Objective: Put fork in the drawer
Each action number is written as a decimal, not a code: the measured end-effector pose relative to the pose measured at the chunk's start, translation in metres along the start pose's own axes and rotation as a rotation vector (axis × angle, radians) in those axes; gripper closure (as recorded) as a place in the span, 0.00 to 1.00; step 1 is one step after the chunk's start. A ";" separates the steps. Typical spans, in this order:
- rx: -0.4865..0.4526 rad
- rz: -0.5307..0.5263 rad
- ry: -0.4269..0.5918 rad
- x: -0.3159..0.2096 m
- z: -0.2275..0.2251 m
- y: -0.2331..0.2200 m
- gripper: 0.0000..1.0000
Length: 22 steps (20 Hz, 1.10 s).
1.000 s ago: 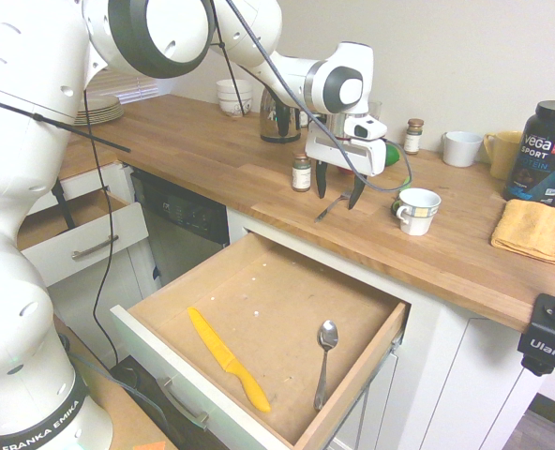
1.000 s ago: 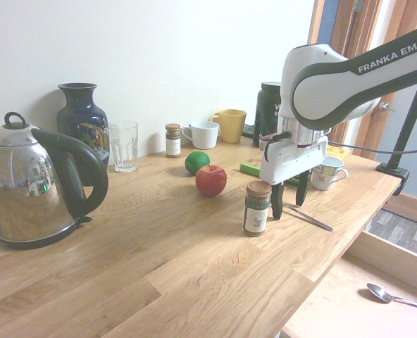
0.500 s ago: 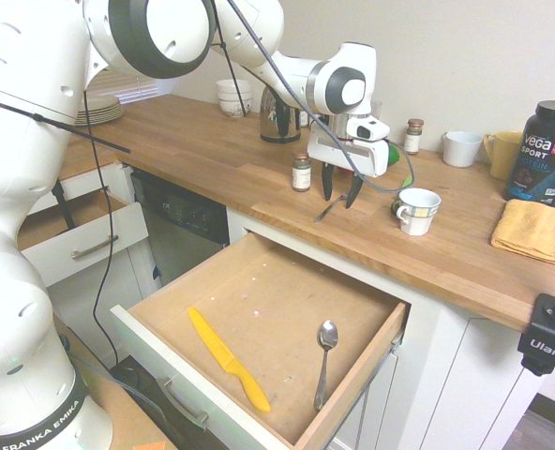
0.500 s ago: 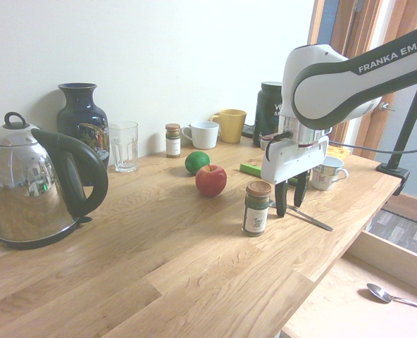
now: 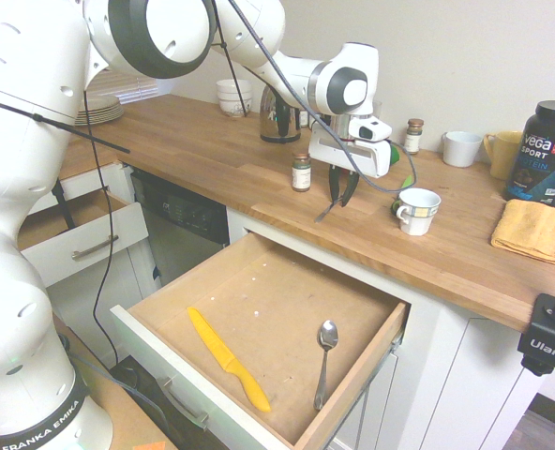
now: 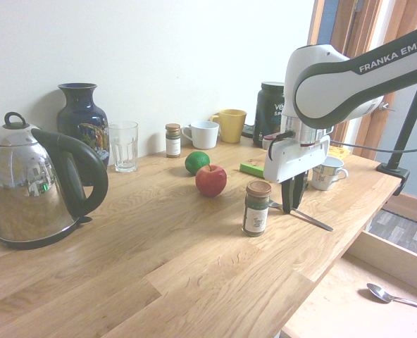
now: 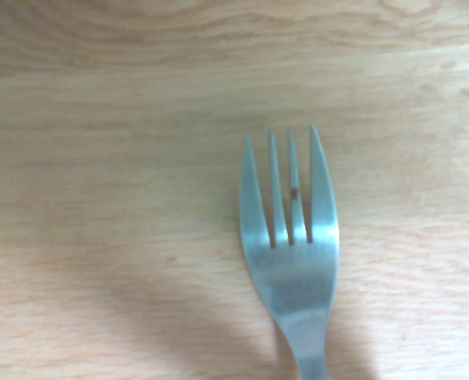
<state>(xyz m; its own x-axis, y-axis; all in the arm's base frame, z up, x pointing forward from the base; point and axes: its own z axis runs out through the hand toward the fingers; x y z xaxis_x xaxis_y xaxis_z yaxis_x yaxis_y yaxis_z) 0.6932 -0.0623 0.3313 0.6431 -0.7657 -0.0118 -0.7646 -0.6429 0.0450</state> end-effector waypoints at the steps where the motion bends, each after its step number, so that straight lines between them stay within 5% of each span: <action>1: 0.000 -0.001 0.000 0.000 0.000 0.000 1.00; 22: 0.033 -0.014 0.032 -0.001 -0.026 -0.009 1.00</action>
<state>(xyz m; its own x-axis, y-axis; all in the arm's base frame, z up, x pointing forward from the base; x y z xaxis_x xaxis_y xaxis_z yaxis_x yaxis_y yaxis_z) 0.7005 -0.0556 0.3565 0.6543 -0.7560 0.0201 -0.7562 -0.6542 0.0120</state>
